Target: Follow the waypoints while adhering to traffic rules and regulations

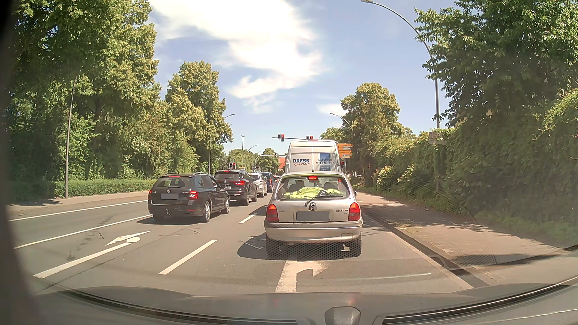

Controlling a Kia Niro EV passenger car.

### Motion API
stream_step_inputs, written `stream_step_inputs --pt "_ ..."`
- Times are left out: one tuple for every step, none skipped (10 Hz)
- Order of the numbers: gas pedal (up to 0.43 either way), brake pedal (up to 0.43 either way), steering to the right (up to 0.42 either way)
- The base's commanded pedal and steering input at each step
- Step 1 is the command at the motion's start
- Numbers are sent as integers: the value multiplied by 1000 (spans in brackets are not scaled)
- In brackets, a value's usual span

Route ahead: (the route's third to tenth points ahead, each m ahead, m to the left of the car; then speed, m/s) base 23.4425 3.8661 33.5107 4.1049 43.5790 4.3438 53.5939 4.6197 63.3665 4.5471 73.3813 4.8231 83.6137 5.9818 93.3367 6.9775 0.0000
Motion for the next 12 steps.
stream_step_inputs --pt "0 220 8" --pt "0 220 8" --pt "0 220 7" --pt "0 220 8" --pt "0 220 8" --pt "0 220 8" --pt "0 220 7" --pt "0 220 8" --pt "0 220 8" --pt "0 220 8" --pt "0 220 8" --pt "0 220 8"
